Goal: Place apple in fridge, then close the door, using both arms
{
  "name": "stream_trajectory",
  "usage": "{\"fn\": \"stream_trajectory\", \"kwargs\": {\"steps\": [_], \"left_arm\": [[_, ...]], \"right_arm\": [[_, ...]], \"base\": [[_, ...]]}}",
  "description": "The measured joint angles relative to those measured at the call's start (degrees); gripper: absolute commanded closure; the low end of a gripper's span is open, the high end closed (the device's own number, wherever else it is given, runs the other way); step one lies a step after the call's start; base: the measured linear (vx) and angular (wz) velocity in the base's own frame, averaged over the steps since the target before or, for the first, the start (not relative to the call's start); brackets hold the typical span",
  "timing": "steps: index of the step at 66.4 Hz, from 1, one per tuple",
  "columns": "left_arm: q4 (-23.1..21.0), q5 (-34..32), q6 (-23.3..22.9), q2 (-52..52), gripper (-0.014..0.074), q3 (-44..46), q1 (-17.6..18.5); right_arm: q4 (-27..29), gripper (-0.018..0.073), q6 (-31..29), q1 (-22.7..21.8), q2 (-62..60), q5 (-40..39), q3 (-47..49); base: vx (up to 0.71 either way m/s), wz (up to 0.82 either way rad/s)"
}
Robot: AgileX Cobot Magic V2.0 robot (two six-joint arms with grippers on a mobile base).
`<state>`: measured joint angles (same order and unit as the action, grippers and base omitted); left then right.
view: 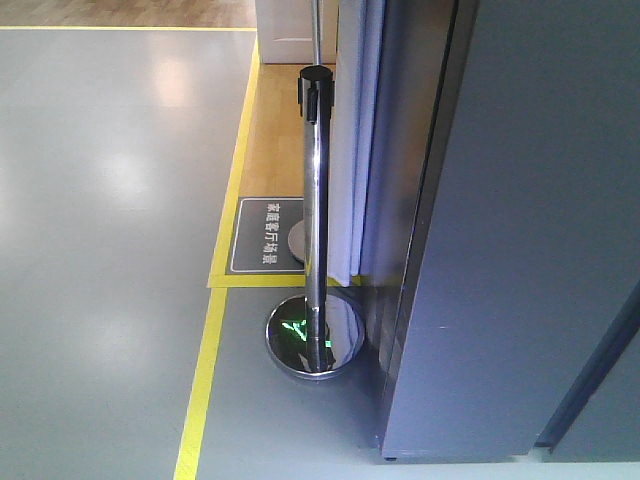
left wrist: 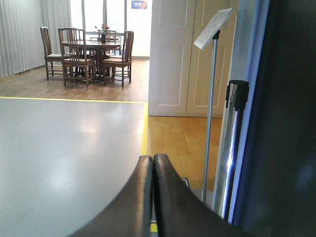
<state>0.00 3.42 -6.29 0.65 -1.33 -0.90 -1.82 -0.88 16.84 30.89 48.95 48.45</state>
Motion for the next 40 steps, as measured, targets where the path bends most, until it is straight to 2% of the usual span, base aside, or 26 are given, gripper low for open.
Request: {"fn": "stream_trajectory", "kwargs": {"steps": [8,19,31,40], "left_arm": [[0.0,0.0,0.0,0.0,0.0602,0.0,0.0],[0.0,0.0,0.0,0.0,0.0602,0.0,0.0],[0.0,0.0,0.0,0.0,0.0602,0.0,0.0],[0.0,0.0,0.0,0.0,0.0602,0.0,0.0]], "right_arm": [[0.2,0.0561,0.0,-6.4,-6.2,-9.8,-10.7],[0.7,0.0561,0.3,-13.3,-17.4,-30.1,-29.7],[1.1,0.0561,0.9,-15.2,-28.3,-45.5,-45.9],[1.2,0.0561,0.9,-15.2,-31.3,-48.0,-49.9]], "base": [[0.0,0.0],[0.0,0.0],[0.0,0.0],[0.0,0.0]]}}
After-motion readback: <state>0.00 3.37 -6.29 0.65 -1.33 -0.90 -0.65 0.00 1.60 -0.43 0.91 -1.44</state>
